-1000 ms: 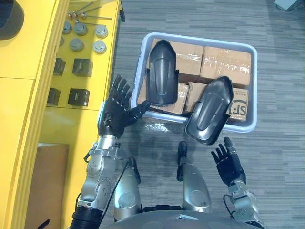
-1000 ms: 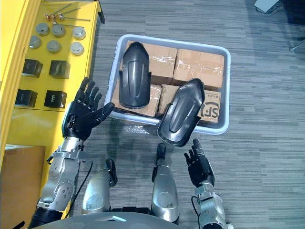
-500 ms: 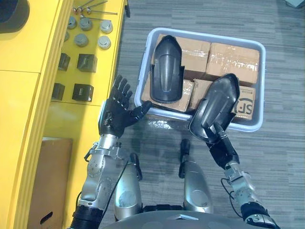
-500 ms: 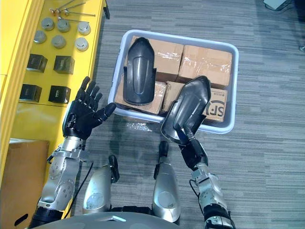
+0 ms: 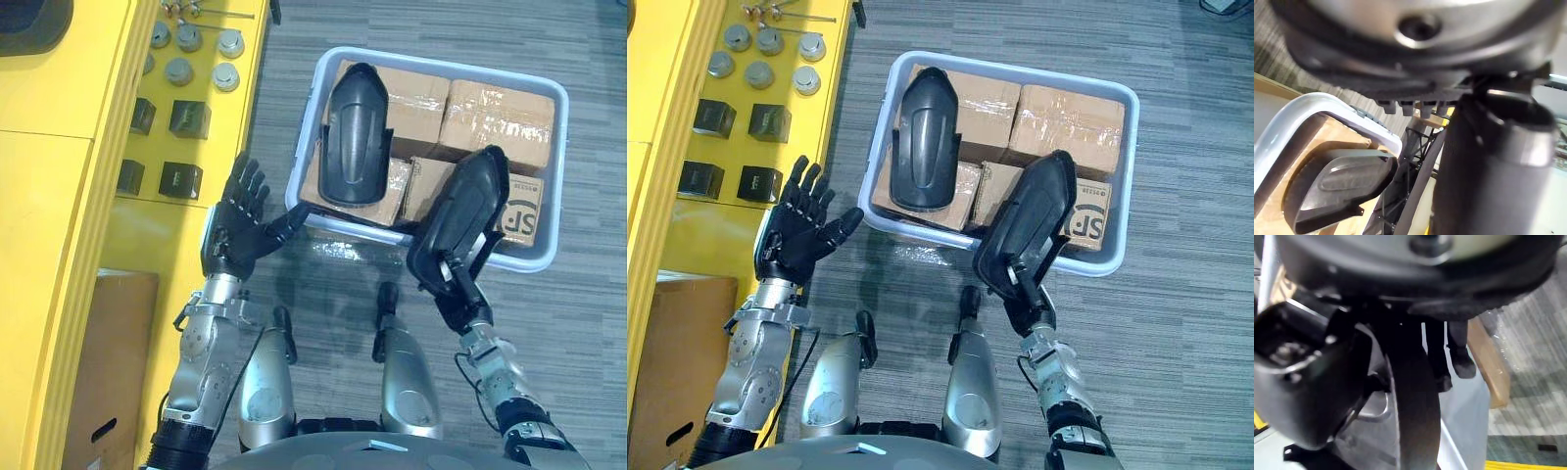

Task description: Walk over and take three plastic housings, then place them on the shelf

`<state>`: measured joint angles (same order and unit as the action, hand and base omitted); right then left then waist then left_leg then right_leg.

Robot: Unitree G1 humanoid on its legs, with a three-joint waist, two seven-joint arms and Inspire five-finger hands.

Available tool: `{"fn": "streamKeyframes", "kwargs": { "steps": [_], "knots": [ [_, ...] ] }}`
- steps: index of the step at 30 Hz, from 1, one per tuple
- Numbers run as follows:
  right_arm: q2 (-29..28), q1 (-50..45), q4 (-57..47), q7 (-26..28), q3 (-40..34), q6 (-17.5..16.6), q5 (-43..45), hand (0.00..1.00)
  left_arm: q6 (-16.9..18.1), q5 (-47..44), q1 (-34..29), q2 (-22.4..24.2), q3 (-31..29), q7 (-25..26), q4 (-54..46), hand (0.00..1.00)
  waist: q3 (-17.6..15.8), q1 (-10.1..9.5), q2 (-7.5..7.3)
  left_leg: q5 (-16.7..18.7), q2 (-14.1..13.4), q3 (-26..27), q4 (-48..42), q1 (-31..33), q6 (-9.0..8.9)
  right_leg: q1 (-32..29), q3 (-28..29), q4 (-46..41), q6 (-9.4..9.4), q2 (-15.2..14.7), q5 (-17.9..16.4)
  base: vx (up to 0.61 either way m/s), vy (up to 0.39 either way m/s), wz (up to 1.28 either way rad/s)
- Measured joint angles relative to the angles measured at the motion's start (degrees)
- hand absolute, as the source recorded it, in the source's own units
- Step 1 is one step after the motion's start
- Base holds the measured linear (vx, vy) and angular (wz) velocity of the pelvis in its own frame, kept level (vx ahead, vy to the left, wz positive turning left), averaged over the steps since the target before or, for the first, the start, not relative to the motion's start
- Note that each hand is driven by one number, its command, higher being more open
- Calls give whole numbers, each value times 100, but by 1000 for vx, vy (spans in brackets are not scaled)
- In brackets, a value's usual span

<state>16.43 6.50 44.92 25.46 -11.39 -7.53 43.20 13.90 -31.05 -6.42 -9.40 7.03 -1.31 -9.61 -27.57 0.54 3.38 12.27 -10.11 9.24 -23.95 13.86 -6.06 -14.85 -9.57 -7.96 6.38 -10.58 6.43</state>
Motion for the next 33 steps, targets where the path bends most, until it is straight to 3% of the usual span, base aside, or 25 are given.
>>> {"fn": "streamKeyframes", "kwargs": {
  "steps": [5,10,15,18,24,29,31,33],
  "knots": [
    [-63,-235,-144,-139,-160,-24,-15,0,7,-1,-88,-3,-5,-18,-2,100,8,-23,12,-4,20,-1,114,-207,-5,245,-27,153,30,2,25,-6,5,3],
    [-345,-961,-991,-505,-436,-32,-461,0,-7,-3,-315,18,-28,-59,-149,100,116,-3,36,-46,41,31,346,-511,-27,538,-68,382,60,9,48,64,13,0],
    [-421,-1694,-2148,-767,-498,-16,-1041,0,-25,3,-587,211,-79,-194,-525,100,759,71,-3,-73,2,149,723,-912,-72,832,-104,648,64,84,53,111,-2,-7],
    [-610,-1946,-2850,-869,-502,-8,-1148,0,-43,24,-647,248,-104,-243,-647,100,1210,151,-119,-74,-18,241,952,-1244,-98,1114,-109,855,64,135,55,90,-12,-9],
    [-799,-2138,-3404,-1175,-515,0,-1622,0,-307,23,-667,247,-95,-288,-664,100,1607,145,-334,-43,-38,320,1026,-1462,-145,1340,-98,1026,63,173,82,9,2,-5],
    [-647,-2095,-4117,-1862,-567,-82,-3033,0,-910,52,-389,181,35,-328,-644,100,1754,142,-333,-41,-36,423,1025,-1557,-148,1417,-17,1132,64,179,174,-36,12,-10],
    [-321,-1867,-4360,-2740,-496,-188,-4636,0,-1251,127,-6,23,283,-529,-568,100,1843,149,-330,-39,-35,507,1023,-1616,-150,1418,60,1136,58,179,203,-67,21,-17],
    [-36,-1691,-4360,-3269,-407,-212,-5396,0,-1447,76,286,-108,573,-747,-424,100,1957,150,-330,-35,-34,531,1020,-1631,-152,1421,81,1141,58,179,211,-45,15,-9]
  ]
}}
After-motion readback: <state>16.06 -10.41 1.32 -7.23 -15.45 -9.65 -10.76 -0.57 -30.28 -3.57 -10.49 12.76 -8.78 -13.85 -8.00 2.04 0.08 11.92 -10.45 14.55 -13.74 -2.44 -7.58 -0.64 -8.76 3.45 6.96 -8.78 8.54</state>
